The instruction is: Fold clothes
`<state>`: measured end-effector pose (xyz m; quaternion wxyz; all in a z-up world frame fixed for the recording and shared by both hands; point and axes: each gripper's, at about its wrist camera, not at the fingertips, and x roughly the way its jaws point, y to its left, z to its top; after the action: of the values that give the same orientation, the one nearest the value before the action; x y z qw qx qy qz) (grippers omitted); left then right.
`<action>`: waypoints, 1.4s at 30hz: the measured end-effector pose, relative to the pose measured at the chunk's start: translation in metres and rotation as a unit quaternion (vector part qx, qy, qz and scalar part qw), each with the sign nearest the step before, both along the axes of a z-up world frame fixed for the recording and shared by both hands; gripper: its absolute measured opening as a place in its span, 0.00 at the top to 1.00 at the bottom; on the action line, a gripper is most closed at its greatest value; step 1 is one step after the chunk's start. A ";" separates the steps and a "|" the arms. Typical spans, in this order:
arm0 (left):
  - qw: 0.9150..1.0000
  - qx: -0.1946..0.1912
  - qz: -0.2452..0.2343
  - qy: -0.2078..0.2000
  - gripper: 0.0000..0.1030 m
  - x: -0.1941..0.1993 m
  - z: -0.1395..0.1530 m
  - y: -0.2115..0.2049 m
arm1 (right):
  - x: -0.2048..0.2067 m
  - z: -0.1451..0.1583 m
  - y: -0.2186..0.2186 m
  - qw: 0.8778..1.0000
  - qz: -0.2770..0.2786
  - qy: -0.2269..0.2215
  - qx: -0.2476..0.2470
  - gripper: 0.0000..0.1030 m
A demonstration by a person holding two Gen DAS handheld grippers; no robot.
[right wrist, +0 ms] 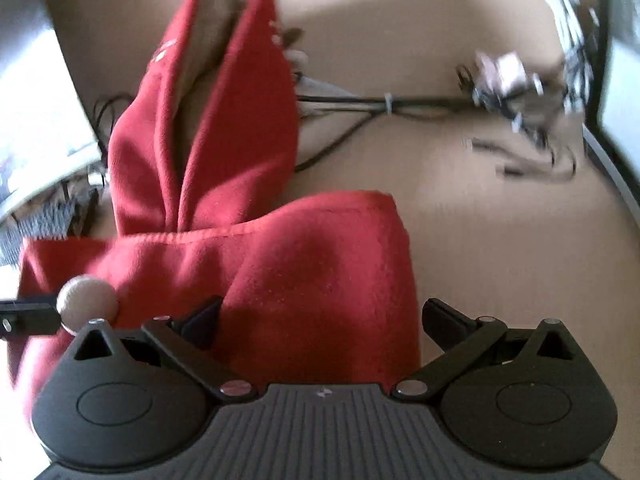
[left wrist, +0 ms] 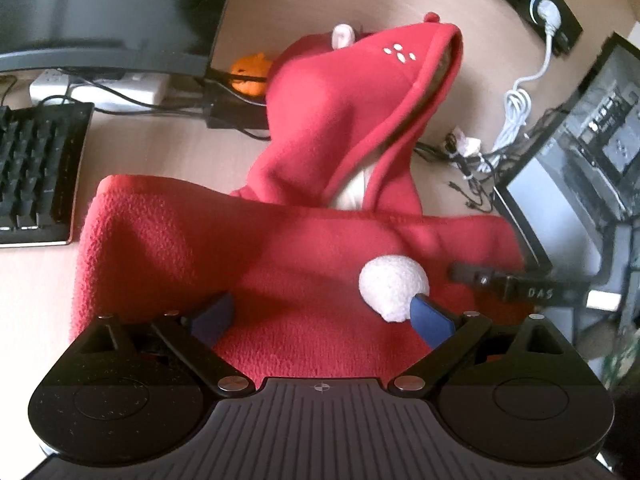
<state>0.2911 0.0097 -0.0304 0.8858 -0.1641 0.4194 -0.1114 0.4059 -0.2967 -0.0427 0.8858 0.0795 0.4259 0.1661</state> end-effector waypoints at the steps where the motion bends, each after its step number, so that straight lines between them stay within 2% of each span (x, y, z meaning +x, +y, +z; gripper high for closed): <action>1: 1.000 -0.002 0.004 0.002 0.05 0.000 0.001 0.001 | -0.001 0.002 -0.001 1.000 -0.002 -0.003 0.001 0.00; 5: 1.000 -0.002 0.012 0.002 0.05 -0.004 0.006 0.001 | -0.020 0.031 0.006 0.996 0.003 -0.076 -0.044 0.00; 9: 1.000 -0.001 0.017 -0.003 0.05 -0.015 0.010 -0.001 | -0.044 0.063 0.012 0.991 0.033 -0.132 -0.012 0.00; 12: 1.000 0.000 0.019 -0.006 0.05 -0.022 0.014 -0.003 | -0.047 0.059 0.020 0.993 0.053 -0.094 0.043 0.00; 14: 1.000 0.001 0.020 -0.008 0.05 -0.027 0.018 -0.004 | -0.042 0.043 0.029 0.996 0.054 -0.054 0.055 0.00; 17: 1.000 0.007 0.025 -0.008 0.05 -0.033 0.022 0.001 | -0.040 0.024 0.042 0.997 0.048 -0.050 0.037 0.00; 20: 0.999 0.008 0.033 -0.002 0.05 -0.037 0.023 0.006 | -0.038 0.024 0.050 0.997 0.072 -0.035 0.020 0.00; 22: 0.999 0.006 0.037 0.003 0.05 -0.039 0.021 0.008 | -0.031 0.022 0.049 0.996 0.077 -0.026 0.029 0.00; 26: 0.999 0.002 0.039 0.008 0.05 -0.043 0.020 0.007 | -0.032 0.026 0.048 0.995 0.084 -0.039 0.026 0.00; 29: 0.999 -0.006 0.030 0.010 0.05 -0.047 0.022 0.004 | -0.031 0.050 0.038 0.994 0.062 -0.088 0.015 0.00; 30: 0.999 -0.013 0.028 0.011 0.05 -0.048 0.022 0.002 | -0.030 0.057 0.035 0.993 0.052 -0.105 0.006 0.00; 32: 0.999 -0.028 0.024 0.013 0.05 -0.049 0.022 -0.002 | -0.017 0.066 0.029 0.990 0.020 -0.135 -0.047 0.00; 33: 0.999 -0.037 0.022 0.014 0.04 -0.049 0.022 -0.005 | -0.008 0.063 0.028 0.989 0.013 -0.130 -0.070 0.00; 35: 0.999 -0.037 0.020 0.015 0.04 -0.047 0.021 -0.013 | 0.015 0.047 0.028 0.990 0.017 -0.091 -0.109 0.00; 38: 0.999 -0.026 0.017 0.014 0.04 -0.045 0.021 -0.023 | 0.031 0.012 0.035 0.990 0.029 -0.041 -0.135 0.00; 42: 1.000 -0.025 0.012 0.009 0.04 -0.051 0.024 -0.024 | 0.019 0.005 0.040 0.988 0.025 -0.054 -0.144 0.00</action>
<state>0.2406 -0.0146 -0.0066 0.8788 -0.1919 0.4230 -0.1095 0.4253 -0.2566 -0.0381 0.9054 -0.0684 0.3987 0.1291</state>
